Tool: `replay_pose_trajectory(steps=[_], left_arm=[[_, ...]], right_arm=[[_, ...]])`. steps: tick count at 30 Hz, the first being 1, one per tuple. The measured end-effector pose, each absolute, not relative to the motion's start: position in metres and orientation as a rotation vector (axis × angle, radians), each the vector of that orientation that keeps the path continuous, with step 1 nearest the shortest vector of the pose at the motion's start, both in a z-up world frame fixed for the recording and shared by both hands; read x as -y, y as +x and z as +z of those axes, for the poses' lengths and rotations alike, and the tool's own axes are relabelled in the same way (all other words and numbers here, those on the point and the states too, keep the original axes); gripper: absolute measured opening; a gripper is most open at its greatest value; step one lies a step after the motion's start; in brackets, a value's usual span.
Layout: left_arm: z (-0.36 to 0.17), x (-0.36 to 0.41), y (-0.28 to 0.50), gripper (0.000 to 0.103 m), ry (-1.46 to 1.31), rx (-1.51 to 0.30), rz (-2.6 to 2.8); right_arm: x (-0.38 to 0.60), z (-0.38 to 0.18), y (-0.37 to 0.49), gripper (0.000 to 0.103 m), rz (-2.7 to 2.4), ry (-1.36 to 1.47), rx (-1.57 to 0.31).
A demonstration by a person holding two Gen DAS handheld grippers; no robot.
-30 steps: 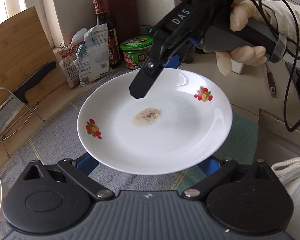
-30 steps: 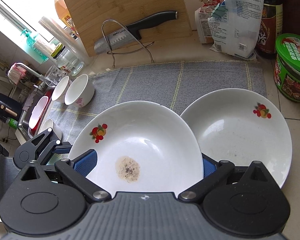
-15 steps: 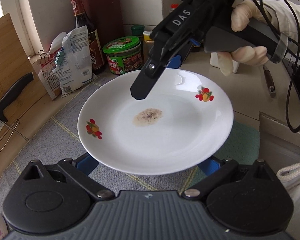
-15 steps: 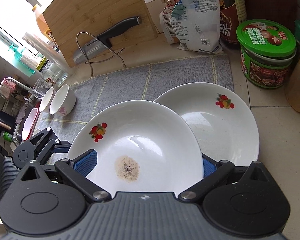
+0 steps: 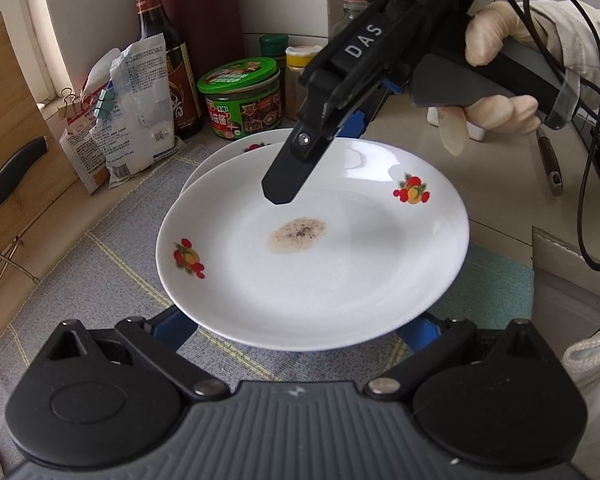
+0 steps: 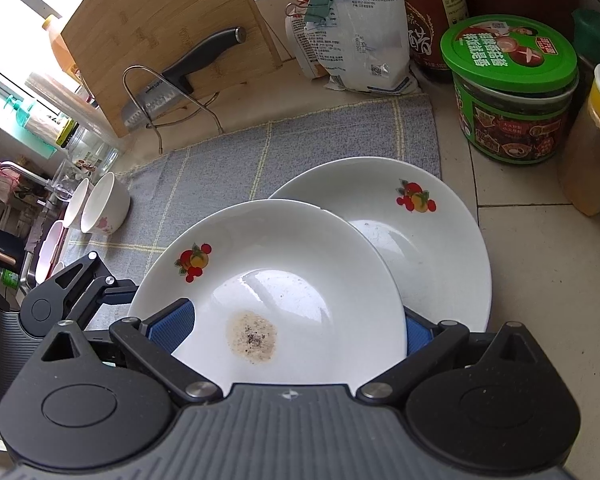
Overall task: Organize plates and bowls
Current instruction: 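Lower the stained plate onto the stacked plates with both grippers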
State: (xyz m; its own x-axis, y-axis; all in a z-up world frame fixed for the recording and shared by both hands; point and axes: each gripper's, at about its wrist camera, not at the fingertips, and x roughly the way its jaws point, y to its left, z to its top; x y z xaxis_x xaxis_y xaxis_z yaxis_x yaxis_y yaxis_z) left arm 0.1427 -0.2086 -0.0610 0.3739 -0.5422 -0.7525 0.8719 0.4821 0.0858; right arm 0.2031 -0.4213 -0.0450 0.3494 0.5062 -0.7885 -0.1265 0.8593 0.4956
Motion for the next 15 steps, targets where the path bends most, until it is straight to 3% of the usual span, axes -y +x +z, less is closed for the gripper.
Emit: replay_pose_trajectory(steps=[15], left_arm=[[-0.0667,0.2185,0.1524,0.102,0.529,-0.735,-0.971]], right_arm=[[0.4299,-0.0538,0.208,0.103,0.402,0.385,-1.156]])
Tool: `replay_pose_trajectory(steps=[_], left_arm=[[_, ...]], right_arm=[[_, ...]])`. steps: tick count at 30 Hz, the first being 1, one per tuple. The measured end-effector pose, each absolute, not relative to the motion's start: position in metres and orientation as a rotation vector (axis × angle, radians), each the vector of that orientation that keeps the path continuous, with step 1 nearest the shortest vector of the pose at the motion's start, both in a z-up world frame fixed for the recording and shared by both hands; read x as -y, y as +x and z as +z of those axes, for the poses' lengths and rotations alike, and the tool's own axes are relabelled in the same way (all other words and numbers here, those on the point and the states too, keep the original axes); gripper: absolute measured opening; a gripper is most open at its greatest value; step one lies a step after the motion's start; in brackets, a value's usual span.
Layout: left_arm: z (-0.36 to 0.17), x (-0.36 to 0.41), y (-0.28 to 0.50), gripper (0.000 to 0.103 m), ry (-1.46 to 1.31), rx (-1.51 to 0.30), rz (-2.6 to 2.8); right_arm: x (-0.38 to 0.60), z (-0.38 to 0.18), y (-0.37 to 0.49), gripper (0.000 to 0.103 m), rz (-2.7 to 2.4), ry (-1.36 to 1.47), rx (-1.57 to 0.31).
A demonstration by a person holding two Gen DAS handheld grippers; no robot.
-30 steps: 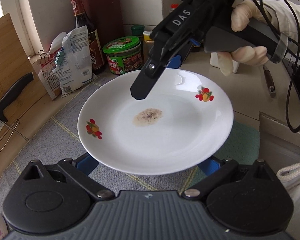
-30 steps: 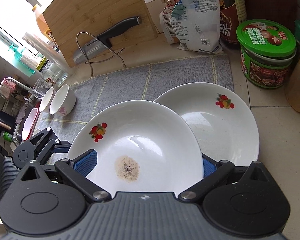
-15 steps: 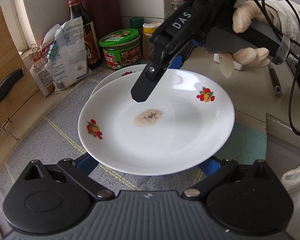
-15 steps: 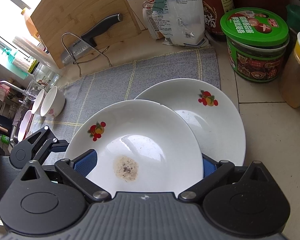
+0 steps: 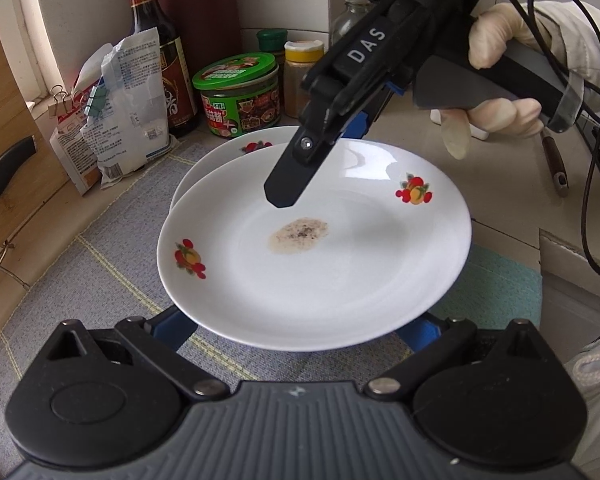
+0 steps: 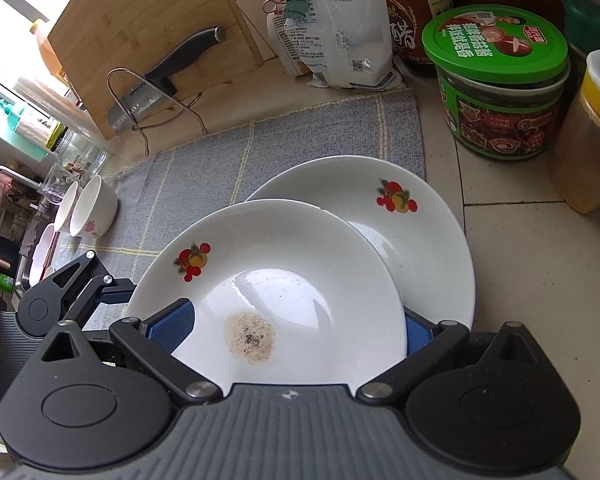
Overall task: Organize plates and bowls
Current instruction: 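Lower the stained plate onto the stacked plates with both grippers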
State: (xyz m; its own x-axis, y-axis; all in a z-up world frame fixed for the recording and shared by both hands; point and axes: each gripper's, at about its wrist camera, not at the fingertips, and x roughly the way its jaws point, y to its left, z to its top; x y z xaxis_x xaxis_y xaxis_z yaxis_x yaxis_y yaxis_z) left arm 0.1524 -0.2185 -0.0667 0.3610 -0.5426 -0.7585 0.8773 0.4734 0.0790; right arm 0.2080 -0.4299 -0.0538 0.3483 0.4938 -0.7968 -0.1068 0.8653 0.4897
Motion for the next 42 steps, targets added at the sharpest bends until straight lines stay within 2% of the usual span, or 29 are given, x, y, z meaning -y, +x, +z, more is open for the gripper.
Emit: replay_pose_trajectory(steps=[42], left_arm=[[-0.075,0.23,0.173,0.103,0.557,-0.715,-0.971]], right_arm=[[0.448,-0.05,0.19,0.103,0.336,0.437,-1.15]])
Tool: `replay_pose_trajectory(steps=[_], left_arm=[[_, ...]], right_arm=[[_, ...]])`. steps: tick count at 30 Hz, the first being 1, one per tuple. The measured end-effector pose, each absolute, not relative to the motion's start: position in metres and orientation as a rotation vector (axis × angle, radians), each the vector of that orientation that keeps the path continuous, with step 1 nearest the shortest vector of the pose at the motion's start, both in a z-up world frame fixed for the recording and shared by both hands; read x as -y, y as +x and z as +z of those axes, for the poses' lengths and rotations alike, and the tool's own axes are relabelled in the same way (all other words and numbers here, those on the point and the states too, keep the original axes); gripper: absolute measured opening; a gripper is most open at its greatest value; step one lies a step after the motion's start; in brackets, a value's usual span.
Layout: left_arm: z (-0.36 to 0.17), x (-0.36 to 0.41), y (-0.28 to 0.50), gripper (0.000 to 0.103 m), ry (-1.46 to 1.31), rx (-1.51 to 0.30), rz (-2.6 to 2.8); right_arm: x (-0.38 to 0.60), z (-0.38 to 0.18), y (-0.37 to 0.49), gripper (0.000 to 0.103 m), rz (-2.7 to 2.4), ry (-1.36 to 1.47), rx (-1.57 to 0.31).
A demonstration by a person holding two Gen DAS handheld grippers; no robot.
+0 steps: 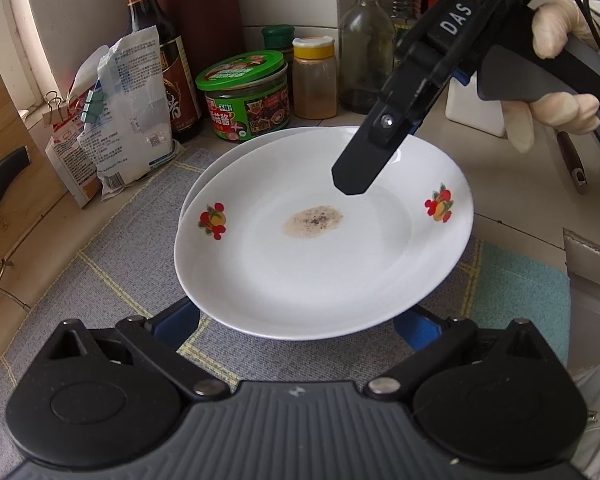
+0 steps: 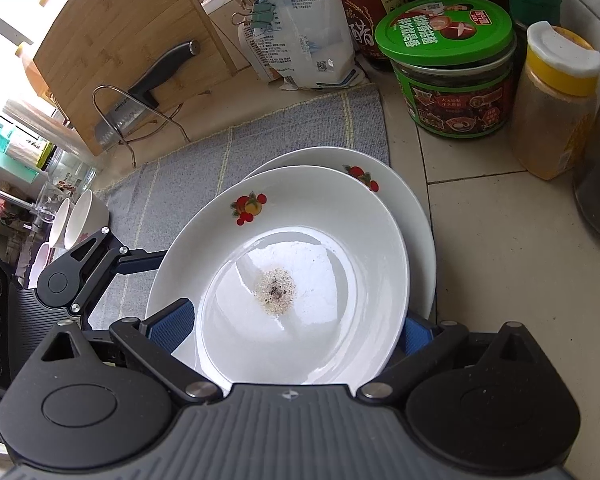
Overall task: Organize plates and bowls
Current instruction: 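Lower the stained plate onto the stacked plates with both grippers, then open both grippers and withdraw them from the plate stack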
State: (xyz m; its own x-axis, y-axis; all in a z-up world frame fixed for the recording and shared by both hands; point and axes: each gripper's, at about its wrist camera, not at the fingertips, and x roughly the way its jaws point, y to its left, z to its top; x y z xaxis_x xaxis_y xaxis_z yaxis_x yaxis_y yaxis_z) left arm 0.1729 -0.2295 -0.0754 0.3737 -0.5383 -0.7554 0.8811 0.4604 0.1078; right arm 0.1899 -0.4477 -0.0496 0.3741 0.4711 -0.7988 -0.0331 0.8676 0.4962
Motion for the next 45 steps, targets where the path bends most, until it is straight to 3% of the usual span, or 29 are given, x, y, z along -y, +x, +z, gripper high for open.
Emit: replay_pose_trajectory(steps=[45], left_arm=[[-0.067,0.213,0.169,0.102,0.479,-0.711,-0.866]], right_arm=[[0.427,-0.035,0.173,0.103,0.185,0.254,-1.183]])
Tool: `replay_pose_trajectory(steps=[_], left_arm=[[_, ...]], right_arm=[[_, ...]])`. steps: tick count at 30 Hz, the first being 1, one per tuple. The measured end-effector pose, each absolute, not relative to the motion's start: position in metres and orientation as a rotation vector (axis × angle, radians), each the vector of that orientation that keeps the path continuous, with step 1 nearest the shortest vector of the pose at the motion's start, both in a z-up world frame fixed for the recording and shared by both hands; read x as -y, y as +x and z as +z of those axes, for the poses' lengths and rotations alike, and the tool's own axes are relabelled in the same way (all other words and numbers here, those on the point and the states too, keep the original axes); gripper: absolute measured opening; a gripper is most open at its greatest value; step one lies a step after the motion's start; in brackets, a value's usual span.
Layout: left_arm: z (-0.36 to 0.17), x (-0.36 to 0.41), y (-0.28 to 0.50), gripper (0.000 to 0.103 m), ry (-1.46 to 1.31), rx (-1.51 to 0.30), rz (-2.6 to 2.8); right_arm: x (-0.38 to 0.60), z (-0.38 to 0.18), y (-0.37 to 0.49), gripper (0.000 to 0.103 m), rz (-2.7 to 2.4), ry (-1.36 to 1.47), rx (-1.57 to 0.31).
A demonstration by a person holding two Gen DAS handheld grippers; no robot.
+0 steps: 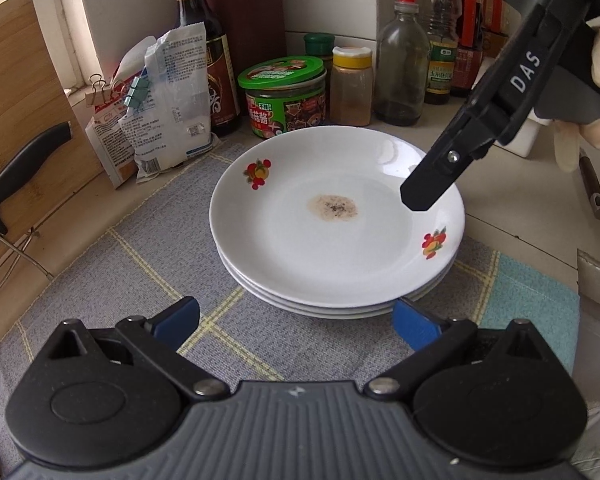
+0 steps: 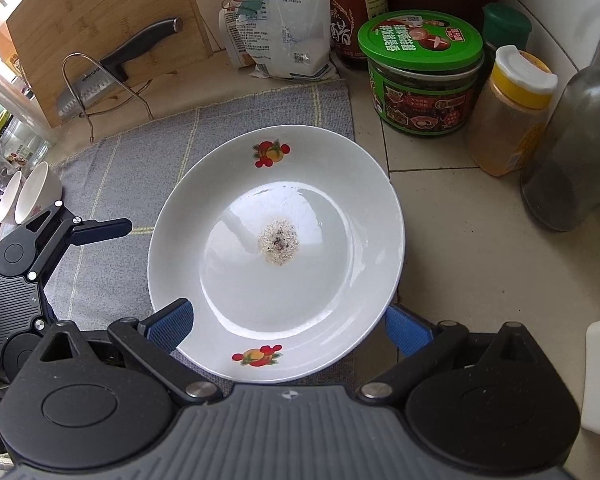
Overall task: Organize plates and bowls
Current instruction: 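Open both grippers and withdraw them from the plate stack, then move both grippers to the plain white bowl on the mat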
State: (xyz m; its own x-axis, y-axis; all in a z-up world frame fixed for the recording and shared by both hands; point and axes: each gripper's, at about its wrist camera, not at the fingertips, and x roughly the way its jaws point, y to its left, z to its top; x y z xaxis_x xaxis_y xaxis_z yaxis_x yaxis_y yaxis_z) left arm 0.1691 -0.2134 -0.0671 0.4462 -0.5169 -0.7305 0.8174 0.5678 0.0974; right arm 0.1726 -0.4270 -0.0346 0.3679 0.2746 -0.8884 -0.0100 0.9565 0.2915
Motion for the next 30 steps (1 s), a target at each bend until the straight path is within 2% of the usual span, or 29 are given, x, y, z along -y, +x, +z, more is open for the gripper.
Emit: replay_pose_trajectory(steps=[6,15,24,30], left_arm=[[-0.059,0.2,0.168,0.102,0.406,-0.693,-0.8],[-0.033,0.152,0.173,0.102,0.236,-0.677,-0.55],[0.006,0.067,0.148,0.102,0.167,-0.61,-0.115],[0.015,-0.025,0.138,0.102,0.029,-0.608,0.012]], right_arm=[[0.421,-0.02,0.166,0.103,0.191,0.184,-1.102],[0.387,-0.002,0.159,0.103,0.174,-0.031,-0.829],[0.367,-0.001,0.169,0.103,0.173,0.028,-0.756],[0.329,-0.02,0.172,0.103,0.082,0.063,-0.778]])
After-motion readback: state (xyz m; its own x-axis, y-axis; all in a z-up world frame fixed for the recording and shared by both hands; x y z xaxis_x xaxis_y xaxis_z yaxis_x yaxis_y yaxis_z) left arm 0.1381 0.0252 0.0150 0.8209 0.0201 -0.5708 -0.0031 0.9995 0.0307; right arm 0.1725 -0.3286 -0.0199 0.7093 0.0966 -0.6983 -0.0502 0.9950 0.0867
